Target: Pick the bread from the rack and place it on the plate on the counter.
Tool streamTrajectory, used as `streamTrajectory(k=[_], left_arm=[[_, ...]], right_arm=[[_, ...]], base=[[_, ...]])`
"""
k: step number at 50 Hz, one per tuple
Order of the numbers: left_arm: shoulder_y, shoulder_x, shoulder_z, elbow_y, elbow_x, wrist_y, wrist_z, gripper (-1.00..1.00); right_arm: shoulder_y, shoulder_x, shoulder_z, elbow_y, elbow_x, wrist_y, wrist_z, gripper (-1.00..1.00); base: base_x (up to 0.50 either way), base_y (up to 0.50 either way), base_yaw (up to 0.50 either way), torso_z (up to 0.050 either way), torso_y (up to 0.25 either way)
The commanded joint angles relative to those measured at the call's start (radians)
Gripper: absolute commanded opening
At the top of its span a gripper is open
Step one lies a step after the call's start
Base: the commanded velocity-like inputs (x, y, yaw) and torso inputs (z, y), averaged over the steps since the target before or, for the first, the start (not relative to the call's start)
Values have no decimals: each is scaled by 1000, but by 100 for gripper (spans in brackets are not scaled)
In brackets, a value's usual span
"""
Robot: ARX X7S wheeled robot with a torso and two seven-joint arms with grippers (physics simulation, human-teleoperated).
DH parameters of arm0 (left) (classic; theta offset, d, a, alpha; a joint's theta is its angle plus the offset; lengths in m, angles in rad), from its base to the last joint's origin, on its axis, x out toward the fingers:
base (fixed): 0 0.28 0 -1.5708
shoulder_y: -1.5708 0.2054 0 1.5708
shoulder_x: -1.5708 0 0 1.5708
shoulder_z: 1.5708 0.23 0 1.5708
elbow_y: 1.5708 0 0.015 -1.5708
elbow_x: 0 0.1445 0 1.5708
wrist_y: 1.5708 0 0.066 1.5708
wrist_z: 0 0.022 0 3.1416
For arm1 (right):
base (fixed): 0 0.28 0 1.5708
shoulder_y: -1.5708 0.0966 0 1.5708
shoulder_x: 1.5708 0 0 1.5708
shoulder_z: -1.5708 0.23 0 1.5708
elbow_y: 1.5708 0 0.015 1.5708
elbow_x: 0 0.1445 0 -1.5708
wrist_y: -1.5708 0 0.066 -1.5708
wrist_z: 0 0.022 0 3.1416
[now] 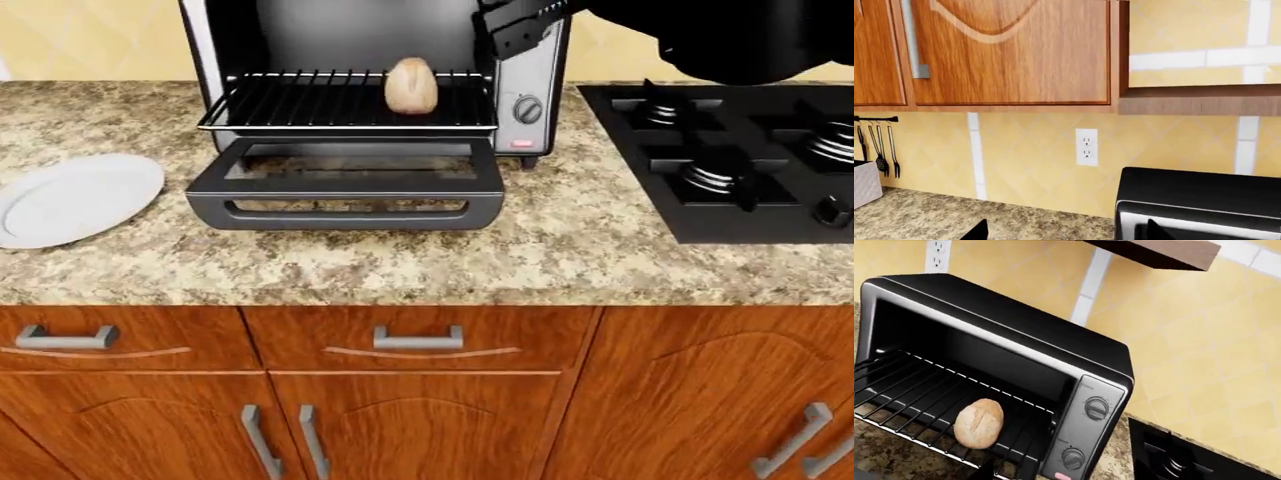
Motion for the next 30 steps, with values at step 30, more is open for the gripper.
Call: streamTrajectory(k=[30], left_arm=[[-30, -32, 45, -39, 66, 3, 45, 100]], right_arm=[[-30, 54, 16, -170, 249, 71, 231, 100]], base=[[100, 313, 0, 0, 0]])
